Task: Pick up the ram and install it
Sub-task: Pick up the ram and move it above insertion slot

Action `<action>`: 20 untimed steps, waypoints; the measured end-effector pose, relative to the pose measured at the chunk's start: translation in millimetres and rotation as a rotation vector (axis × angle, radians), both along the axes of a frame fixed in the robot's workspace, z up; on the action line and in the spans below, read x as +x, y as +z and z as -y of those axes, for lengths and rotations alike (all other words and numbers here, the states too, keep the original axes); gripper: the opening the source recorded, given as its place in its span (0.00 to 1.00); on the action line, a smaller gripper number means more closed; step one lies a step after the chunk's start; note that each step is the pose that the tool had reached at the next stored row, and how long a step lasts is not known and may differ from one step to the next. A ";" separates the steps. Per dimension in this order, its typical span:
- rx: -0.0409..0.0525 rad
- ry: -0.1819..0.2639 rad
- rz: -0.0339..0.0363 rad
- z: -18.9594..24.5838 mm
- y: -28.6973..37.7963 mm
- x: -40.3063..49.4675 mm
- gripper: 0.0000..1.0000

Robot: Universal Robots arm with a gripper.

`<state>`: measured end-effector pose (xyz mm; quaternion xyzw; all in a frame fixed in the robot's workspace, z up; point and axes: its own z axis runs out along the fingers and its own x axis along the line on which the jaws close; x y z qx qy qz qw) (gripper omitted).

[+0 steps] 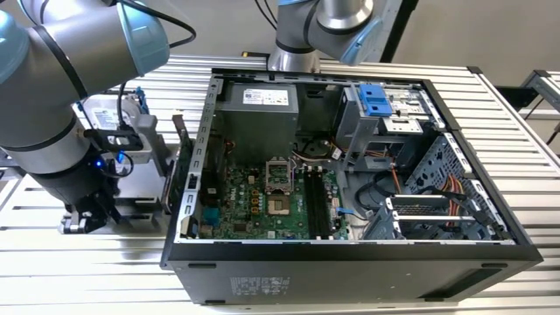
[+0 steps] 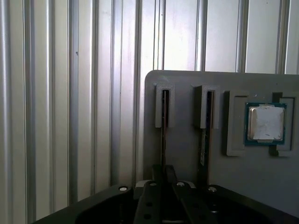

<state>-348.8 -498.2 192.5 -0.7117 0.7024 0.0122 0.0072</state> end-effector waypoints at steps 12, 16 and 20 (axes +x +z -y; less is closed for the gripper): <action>0.0001 0.000 0.0000 0.0 4.8 0.0 0.00; 0.0000 0.000 0.0000 0.0 8.2 0.0 0.00; 0.0000 0.000 0.0000 0.0 11.1 0.0 0.00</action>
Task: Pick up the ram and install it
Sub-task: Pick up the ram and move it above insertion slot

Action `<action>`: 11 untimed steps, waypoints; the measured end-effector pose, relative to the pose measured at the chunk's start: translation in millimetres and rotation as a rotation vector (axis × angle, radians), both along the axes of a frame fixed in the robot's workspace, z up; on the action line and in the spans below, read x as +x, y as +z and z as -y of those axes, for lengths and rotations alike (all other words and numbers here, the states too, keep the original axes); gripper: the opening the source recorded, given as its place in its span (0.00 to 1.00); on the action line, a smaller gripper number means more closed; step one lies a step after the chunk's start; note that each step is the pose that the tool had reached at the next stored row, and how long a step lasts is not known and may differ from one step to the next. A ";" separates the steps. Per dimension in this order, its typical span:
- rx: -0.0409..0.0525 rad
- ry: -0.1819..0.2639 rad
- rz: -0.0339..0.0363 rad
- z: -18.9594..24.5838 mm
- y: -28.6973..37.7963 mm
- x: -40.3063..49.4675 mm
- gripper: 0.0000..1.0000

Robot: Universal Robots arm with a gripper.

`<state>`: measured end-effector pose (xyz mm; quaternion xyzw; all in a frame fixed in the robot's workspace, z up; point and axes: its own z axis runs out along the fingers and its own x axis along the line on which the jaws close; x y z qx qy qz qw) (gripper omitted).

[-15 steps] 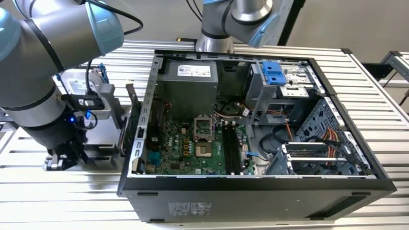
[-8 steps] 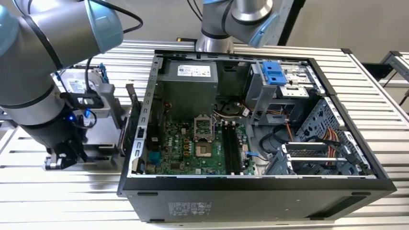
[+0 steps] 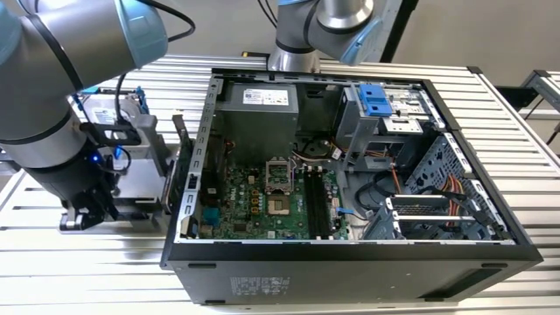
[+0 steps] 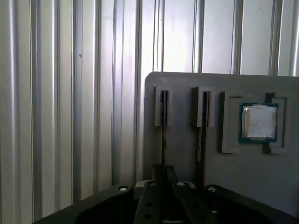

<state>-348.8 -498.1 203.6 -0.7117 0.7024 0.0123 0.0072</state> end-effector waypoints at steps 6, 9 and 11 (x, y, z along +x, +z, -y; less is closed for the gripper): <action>0.0001 0.000 0.0001 0.0 3.3 0.0 0.00; 0.0000 0.000 0.0000 0.0 4.9 0.0 0.00; 0.0000 0.000 0.0000 0.0 6.0 0.0 0.00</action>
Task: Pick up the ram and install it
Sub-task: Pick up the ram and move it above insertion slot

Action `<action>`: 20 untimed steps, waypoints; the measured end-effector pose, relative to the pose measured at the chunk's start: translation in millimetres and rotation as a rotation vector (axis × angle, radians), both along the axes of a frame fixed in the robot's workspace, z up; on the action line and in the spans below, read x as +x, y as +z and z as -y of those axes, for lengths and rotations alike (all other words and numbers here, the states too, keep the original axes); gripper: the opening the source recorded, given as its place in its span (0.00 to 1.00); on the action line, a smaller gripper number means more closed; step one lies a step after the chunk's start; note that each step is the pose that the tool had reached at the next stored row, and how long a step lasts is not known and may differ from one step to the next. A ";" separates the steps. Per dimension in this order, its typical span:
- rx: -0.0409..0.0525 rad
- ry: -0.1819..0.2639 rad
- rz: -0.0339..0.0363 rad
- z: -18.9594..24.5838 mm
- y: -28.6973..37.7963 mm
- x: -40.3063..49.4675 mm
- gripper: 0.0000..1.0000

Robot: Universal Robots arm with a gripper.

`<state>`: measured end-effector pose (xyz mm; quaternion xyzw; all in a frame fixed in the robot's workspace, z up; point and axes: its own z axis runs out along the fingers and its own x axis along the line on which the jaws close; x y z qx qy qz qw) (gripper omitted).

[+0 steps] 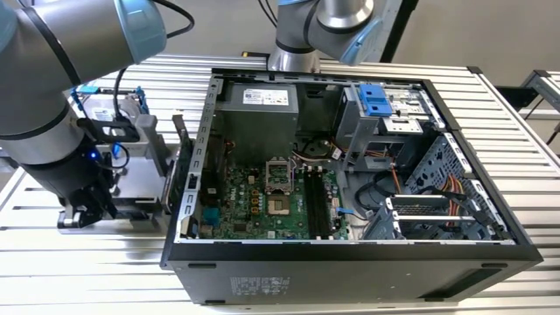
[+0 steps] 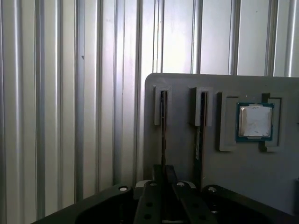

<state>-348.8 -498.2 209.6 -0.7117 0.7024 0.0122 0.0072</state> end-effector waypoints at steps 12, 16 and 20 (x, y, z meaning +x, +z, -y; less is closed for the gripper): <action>-0.0001 0.000 -0.0001 0.0 3.2 0.0 0.00; 0.0001 0.000 0.0000 0.0 6.5 0.0 0.00; 0.0002 0.000 0.0000 0.0 10.0 0.0 0.00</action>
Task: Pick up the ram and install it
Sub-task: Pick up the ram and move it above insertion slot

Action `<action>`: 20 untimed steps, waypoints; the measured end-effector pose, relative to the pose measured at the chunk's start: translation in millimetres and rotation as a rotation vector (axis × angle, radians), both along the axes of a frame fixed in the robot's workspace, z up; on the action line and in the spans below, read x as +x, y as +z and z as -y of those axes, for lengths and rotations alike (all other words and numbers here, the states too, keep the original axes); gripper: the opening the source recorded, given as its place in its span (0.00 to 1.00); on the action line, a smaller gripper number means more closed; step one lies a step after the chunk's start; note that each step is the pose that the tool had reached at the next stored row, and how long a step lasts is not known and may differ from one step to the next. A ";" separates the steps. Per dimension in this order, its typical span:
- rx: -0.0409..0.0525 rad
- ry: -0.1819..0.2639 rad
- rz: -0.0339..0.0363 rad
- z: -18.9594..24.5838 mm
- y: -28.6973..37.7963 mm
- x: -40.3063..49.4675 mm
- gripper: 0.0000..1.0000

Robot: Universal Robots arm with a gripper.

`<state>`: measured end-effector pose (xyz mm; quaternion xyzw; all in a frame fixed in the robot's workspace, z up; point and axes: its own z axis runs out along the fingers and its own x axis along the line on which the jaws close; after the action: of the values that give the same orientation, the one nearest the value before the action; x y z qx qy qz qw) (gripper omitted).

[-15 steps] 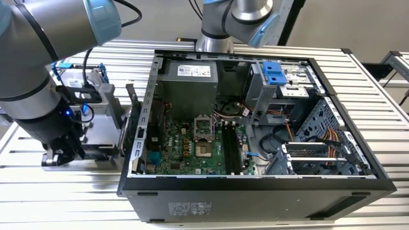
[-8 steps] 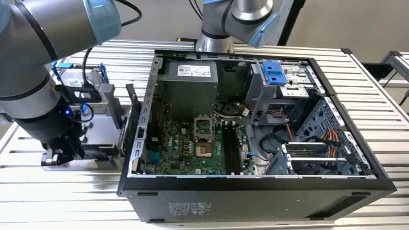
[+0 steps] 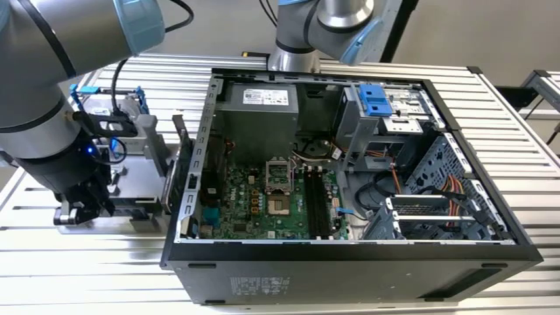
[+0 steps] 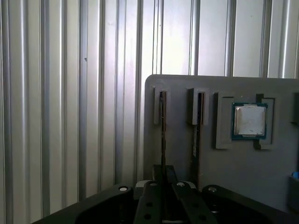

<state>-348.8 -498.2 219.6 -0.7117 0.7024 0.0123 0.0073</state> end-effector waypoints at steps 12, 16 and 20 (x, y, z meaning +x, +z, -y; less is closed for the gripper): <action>0.0001 0.000 0.0006 0.0 12.4 0.0 0.00; 0.0001 0.000 0.0006 0.0 16.7 0.0 0.00; 0.0002 0.000 0.0007 0.0 20.7 0.0 0.00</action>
<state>-348.8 -498.2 240.3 -0.7117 0.7024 0.0121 0.0076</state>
